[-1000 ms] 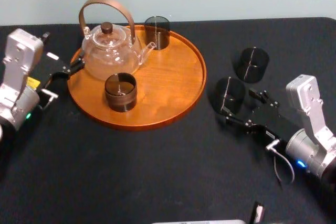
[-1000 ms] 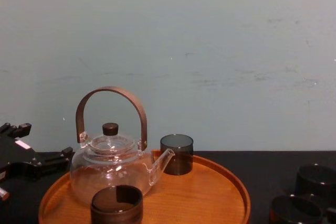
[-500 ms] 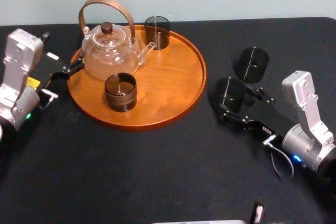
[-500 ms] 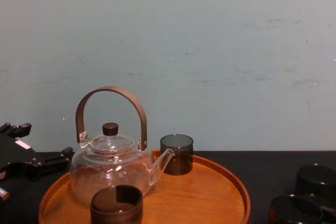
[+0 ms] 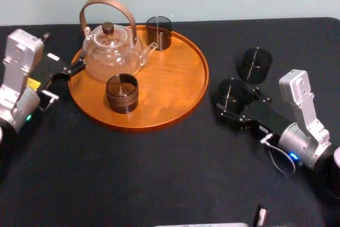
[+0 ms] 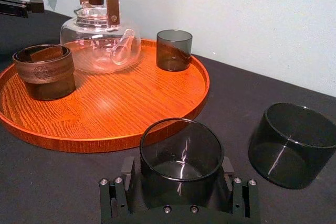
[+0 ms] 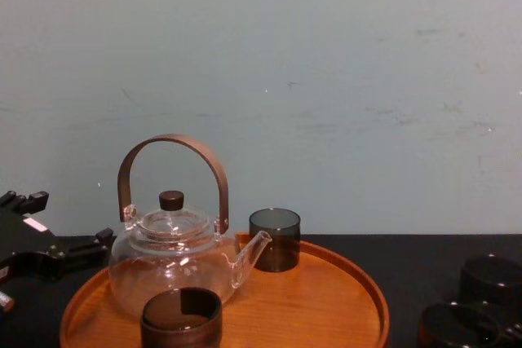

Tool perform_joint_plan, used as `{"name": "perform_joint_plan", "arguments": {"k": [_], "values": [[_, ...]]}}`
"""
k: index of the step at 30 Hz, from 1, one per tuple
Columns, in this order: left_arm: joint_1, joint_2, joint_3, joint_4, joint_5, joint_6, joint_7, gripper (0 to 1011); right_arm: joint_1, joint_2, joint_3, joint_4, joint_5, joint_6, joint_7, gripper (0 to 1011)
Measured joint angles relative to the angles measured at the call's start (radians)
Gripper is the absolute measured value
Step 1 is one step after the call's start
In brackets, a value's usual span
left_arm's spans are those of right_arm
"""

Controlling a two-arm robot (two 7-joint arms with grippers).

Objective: Pick up the glass from the table and place it on the tray.

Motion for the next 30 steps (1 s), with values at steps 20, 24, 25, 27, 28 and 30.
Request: {"name": "perform_joint_plan", "arguments": {"k": [20, 24, 25, 27, 28, 30], "values": [[0.0, 0.0, 0.0, 0.0, 0.0, 0.0, 0.0, 1001, 0.079, -0.031, -0.017, 0.104, 0.002, -0.044, 0.033, 1002], [0.0, 0.0, 0.0, 0.0, 0.0, 0.0, 0.0, 1001, 0.084, -0.034, -0.018, 0.11, 0.002, -0.046, 0.034, 1002], [0.0, 0.0, 0.0, 0.0, 0.0, 0.0, 0.0, 1001, 0.083, -0.034, -0.018, 0.11, 0.002, -0.046, 0.034, 1003], [0.0, 0.0, 0.0, 0.0, 0.0, 0.0, 0.0, 1001, 0.082, -0.033, -0.018, 0.109, 0.002, -0.046, 0.034, 1002], [0.0, 0.0, 0.0, 0.0, 0.0, 0.0, 0.0, 1001, 0.082, -0.033, -0.018, 0.108, 0.002, -0.046, 0.034, 1003], [0.0, 0.0, 0.0, 0.0, 0.0, 0.0, 0.0, 1001, 0.081, -0.033, -0.018, 0.107, 0.002, -0.046, 0.034, 1003]]}}
